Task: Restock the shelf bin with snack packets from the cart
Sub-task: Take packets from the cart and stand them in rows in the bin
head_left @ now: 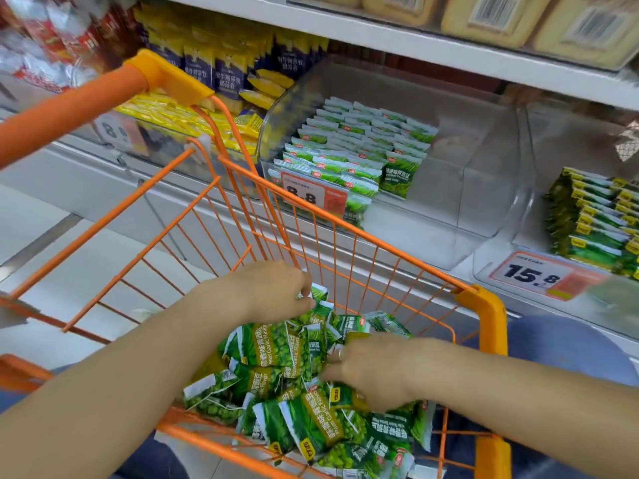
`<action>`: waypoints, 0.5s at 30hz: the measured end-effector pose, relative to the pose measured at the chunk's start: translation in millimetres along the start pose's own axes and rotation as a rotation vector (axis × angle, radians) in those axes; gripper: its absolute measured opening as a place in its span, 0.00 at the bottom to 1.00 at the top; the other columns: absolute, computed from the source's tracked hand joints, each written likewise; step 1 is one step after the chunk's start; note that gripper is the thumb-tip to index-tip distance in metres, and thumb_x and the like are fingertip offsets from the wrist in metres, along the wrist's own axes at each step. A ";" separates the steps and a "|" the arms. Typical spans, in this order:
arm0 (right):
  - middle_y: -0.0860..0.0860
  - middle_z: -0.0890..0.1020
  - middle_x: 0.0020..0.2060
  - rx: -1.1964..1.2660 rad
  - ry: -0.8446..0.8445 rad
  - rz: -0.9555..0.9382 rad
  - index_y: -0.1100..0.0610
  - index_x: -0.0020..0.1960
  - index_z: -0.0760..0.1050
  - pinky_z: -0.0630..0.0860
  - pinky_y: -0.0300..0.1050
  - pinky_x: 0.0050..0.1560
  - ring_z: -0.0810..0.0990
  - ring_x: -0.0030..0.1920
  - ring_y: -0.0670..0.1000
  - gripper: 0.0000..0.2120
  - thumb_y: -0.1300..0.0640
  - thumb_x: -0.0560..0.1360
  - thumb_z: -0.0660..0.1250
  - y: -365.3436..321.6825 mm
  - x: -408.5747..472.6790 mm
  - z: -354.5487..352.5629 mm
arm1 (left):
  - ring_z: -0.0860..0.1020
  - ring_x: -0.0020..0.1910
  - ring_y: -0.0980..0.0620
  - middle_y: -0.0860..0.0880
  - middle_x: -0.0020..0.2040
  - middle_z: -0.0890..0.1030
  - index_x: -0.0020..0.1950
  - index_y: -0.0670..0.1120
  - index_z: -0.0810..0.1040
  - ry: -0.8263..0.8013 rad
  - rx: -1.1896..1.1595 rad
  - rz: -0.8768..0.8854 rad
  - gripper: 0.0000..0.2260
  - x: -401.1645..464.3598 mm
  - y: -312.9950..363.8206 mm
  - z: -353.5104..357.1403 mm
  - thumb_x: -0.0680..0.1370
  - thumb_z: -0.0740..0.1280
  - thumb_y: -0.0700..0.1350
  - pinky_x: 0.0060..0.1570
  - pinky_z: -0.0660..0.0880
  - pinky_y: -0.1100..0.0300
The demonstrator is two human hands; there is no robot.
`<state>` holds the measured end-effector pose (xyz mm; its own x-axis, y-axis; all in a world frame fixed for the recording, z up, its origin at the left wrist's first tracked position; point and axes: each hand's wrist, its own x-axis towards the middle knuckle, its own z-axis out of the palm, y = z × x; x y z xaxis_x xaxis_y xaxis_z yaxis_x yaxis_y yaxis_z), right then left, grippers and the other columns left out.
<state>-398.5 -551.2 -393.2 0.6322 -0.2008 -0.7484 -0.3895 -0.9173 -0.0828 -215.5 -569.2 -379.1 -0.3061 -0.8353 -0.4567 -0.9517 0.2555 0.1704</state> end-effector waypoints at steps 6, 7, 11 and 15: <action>0.53 0.57 0.76 -0.038 0.011 0.016 0.50 0.73 0.62 0.72 0.50 0.51 0.63 0.71 0.58 0.28 0.61 0.76 0.65 7.8 2.6 -2.5 | 0.75 0.57 0.47 0.47 0.60 0.77 0.69 0.48 0.70 -0.077 0.055 -0.038 0.21 1.8 -7.2 0.3 0.82 0.55 0.58 0.50 0.70 0.56; 0.54 0.63 0.73 -0.040 0.041 0.029 0.51 0.71 0.66 0.74 0.51 0.52 0.66 0.68 0.58 0.25 0.60 0.75 0.66 10.4 2.5 -3.0 | 0.74 0.58 0.46 0.47 0.61 0.77 0.69 0.48 0.69 -0.075 0.048 -0.043 0.21 2.1 -7.8 -0.3 0.82 0.55 0.58 0.51 0.70 0.56; 0.47 0.80 0.44 0.263 0.242 -0.005 0.51 0.50 0.76 0.74 0.46 0.46 0.77 0.47 0.48 0.06 0.58 0.74 0.68 24.7 -10.8 -12.6 | 0.75 0.53 0.49 0.47 0.61 0.78 0.69 0.48 0.70 -0.013 -0.030 -0.027 0.19 -2.5 -5.8 -7.1 0.82 0.56 0.57 0.50 0.70 0.57; 0.44 0.80 0.36 0.831 0.547 -0.009 0.48 0.42 0.77 0.75 0.39 0.43 0.78 0.39 0.42 0.05 0.56 0.73 0.72 43.7 -40.6 -25.4 | 0.78 0.37 0.63 0.51 0.50 0.82 0.59 0.48 0.77 0.063 -0.482 0.064 0.17 -8.2 0.1 -19.1 0.81 0.57 0.57 0.43 0.74 0.62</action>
<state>-424.3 -591.9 -349.7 0.7777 -0.5176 -0.3566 -0.5965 -0.4289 -0.6784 -212.6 -571.6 -358.7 -0.3467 -0.8572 -0.3809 -0.8064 0.0651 0.5878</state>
